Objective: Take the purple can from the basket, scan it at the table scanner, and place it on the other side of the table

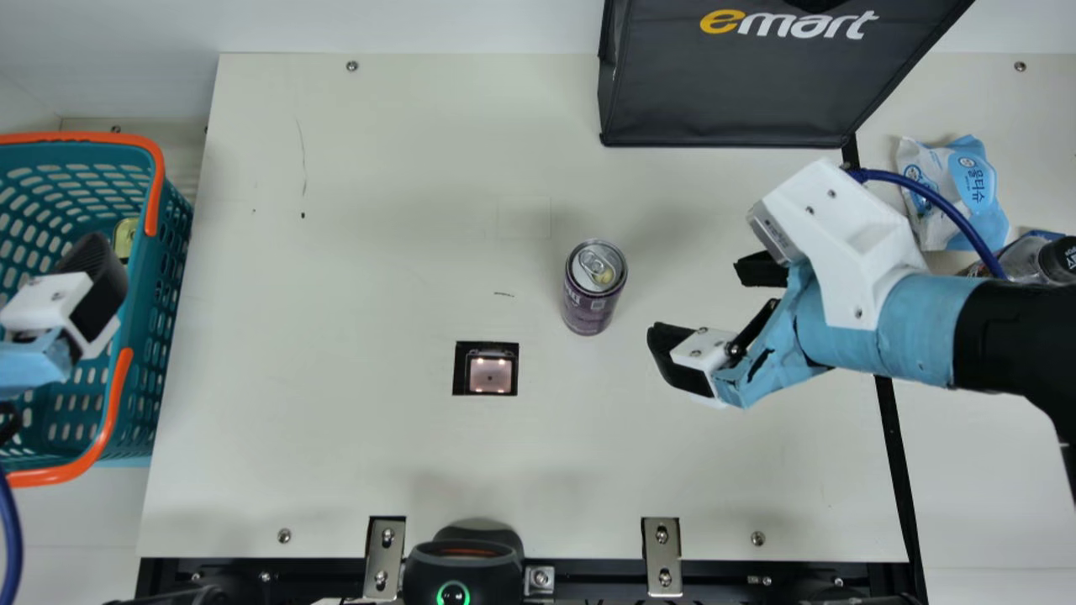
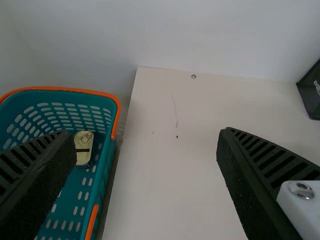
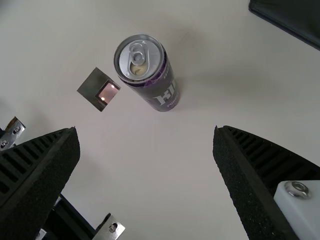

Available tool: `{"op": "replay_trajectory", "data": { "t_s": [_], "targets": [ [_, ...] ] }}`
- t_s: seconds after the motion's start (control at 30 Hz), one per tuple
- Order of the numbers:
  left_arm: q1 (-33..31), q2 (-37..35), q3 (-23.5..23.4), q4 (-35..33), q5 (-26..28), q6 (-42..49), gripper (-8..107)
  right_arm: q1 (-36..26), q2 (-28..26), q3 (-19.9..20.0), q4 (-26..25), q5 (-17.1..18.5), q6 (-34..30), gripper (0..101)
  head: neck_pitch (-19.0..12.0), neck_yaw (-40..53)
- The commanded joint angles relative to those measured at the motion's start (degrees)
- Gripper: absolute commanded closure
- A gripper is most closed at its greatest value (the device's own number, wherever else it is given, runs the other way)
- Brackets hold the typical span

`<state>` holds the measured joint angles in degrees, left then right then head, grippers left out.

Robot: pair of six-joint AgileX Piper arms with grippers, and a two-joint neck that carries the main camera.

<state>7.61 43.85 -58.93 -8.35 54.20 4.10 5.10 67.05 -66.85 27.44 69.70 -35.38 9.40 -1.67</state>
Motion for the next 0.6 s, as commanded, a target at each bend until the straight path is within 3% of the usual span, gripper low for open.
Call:
{"op": "replay_trajectory", "data": {
  "t_s": [0.0,0.2,0.57],
  "targets": [
    [0.0,0.0,0.0,0.0,0.0,0.0,9,0.9,0.2,-0.1,-0.3,-0.3,0.2,6,-1.5,0.1],
    [0.0,0.0,0.0,0.0,0.0,0.0,9,5.5,0.7,0.2,-3.6,-3.4,3.9,6,-1.5,0.1],
    [0.0,0.0,0.0,0.0,0.0,0.0,9,15.5,2.0,1.4,-12.6,-10.7,18.3,6,-1.5,0.1]
  ]
}}
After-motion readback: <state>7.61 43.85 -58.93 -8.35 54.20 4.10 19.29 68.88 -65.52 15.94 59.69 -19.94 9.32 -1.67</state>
